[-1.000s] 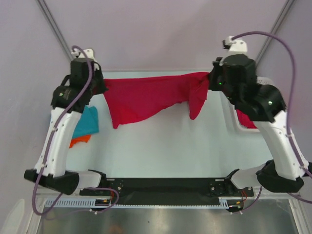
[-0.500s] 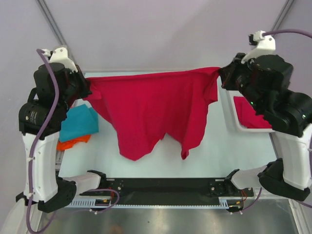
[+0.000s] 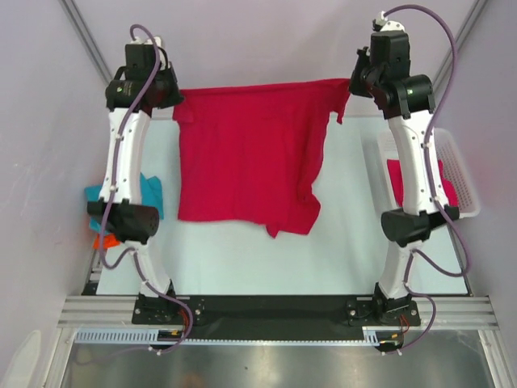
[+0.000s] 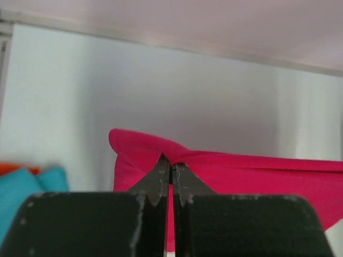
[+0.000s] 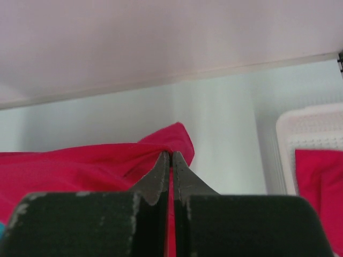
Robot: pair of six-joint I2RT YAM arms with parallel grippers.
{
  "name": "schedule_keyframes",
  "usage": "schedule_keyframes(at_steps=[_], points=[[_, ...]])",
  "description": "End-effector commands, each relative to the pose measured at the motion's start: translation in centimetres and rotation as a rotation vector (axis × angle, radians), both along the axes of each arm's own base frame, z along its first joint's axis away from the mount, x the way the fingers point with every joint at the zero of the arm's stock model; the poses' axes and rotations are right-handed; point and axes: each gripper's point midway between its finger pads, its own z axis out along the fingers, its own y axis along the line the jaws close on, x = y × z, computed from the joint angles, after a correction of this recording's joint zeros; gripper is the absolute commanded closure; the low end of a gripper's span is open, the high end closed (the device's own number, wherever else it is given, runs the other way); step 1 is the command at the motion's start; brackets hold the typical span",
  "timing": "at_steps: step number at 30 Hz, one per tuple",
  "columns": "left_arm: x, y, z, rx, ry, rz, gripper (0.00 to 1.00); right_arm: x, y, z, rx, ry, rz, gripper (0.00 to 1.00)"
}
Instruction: Fold and stack the t-shirts
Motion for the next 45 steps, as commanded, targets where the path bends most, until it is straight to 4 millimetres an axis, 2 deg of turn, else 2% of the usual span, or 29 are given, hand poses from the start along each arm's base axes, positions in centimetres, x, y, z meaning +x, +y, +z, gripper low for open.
schedule_keyframes(at_steps=[1, 3, 4, 5, 7, 8, 10, 11, 12, 14, 15, 16, 17, 18, 19, 21, 25, 27, 28, 29, 30, 31, 33, 34, 35, 36, 38, 41, 45], points=[[2.8, 5.4, 4.8, 0.047, -0.172, 0.154, 1.0, -0.2, -7.9, 7.5, -0.035, -0.227, -0.183, 1.0], [2.9, 6.2, 6.5, 0.054, -0.236, 0.197, 1.0, -0.5, -8.4, 8.9, -0.021, -0.277, -0.181, 1.0], [2.3, 6.2, 8.0, 0.048, -0.272, 0.203, 1.0, -2.2, -8.7, 11.0, -0.016, -0.332, -0.185, 1.0], [1.7, 7.7, 9.3, 0.049, -0.306, 0.24, 1.0, -2.9, -8.9, 12.1, -0.013, -0.365, -0.192, 1.0], [-0.5, 8.0, 12.0, 0.054, -0.368, 0.255, 1.0, -4.8, -9.5, 13.8, -0.022, -0.404, -0.219, 1.0], [-1.2, 8.1, 12.8, 0.058, -0.387, 0.262, 1.0, -6.7, -10.0, 15.3, -0.035, -0.445, -0.234, 1.0], [-3.1, 8.4, 13.2, 0.068, -0.393, 0.283, 1.0, -8.0, -10.4, 15.2, -0.054, -0.437, -0.261, 1.0], [-3.3, 8.5, 13.0, 0.069, -0.396, 0.284, 1.0, -9.6, -10.8, 15.8, -0.055, -0.451, -0.267, 1.0], [-3.1, 8.2, 10.8, 0.066, -0.343, 0.268, 1.0, -9.0, -10.8, 13.7, -0.074, -0.391, -0.269, 1.0], [-3.2, 7.6, 8.9, 0.047, -0.302, 0.245, 1.0, -9.3, -11.2, 11.7, -0.093, -0.328, -0.278, 1.0], [-2.8, 6.8, 5.8, 0.028, -0.225, 0.203, 1.0, -8.8, -11.0, 9.9, -0.099, -0.276, -0.265, 1.0], [-2.7, 6.4, 4.4, 0.013, -0.193, 0.189, 1.0, -8.2, -11.0, 6.7, -0.114, -0.18, -0.258, 1.0], [-2.9, 5.9, 3.5, -0.001, -0.172, 0.171, 1.0, -7.9, -10.7, 5.0, -0.11, -0.135, -0.245, 1.0], [-3.0, 5.7, 0.7, -0.007, -0.108, 0.158, 1.0, -8.0, -10.0, 4.1, -0.085, -0.112, -0.213, 1.0], [-3.1, 5.4, 0.1, -0.015, -0.102, 0.149, 1.0, -7.4, -9.5, 1.5, -0.081, -0.057, -0.195, 1.0], [-3.8, 5.2, -1.0, -0.016, -0.084, 0.142, 1.0, -7.3, -7.9, 0.4, -0.023, -0.049, -0.133, 1.0], [-4.1, 5.4, -1.0, 0.001, -0.084, 0.139, 1.0, -4.4, -2.7, -3.8, 0.073, 0.011, 0.052, 1.0], [-4.2, 5.4, -0.9, 0.0, -0.085, 0.138, 1.0, -3.6, 1.3, -6.7, 0.11, 0.084, 0.177, 0.91], [-4.2, 5.3, -0.6, -0.002, -0.091, 0.135, 1.0, -2.4, 3.0, -9.7, 0.111, 0.16, 0.212, 0.9], [-4.2, 5.3, -0.7, -0.005, -0.09, 0.131, 1.0, -2.2, 4.4, -10.9, 0.11, 0.193, 0.243, 0.87], [-4.1, 5.1, -0.5, -0.015, -0.094, 0.126, 1.0, -2.4, 7.3, -12.5, 0.099, 0.233, 0.306, 0.87], [-3.8, 4.9, -0.5, -0.024, -0.097, 0.123, 1.0, -1.8, 8.8, -15.0, 0.091, 0.29, 0.332, 0.87], [-3.2, 2.1, 0.5, -0.09, -0.117, 0.001, 1.0, -2.0, 11.4, -17.1, 0.101, 0.342, 0.383, 0.87], [-2.4, 1.5, -0.2, -0.107, -0.091, -0.029, 1.0, -1.6, 12.4, -18.0, 0.118, 0.353, 0.399, 0.88], [-2.4, -1.3, 0.1, -0.143, -0.086, -0.125, 1.0, -1.8, 13.3, -18.3, 0.154, 0.362, 0.42, 0.88], [-2.4, -3.3, 1.8, -0.164, -0.118, -0.184, 1.0, -1.9, 13.8, -19.0, 0.169, 0.376, 0.429, 0.87], [-2.5, -6.1, 2.5, -0.213, -0.123, -0.284, 1.0, -1.9, 15.0, -19.4, 0.191, 0.374, 0.454, 0.85], [-4.4, -11.6, 6.3, -0.271, -0.197, -0.459, 1.0, -2.4, 16.3, -20.7, 0.173, 0.401, 0.474, 0.8], [-7.1, -14.8, 9.7, -0.36, -0.262, -0.6, 1.0, -2.7, 17.8, -22.5, 0.169, 0.444, 0.504, 0.75]])
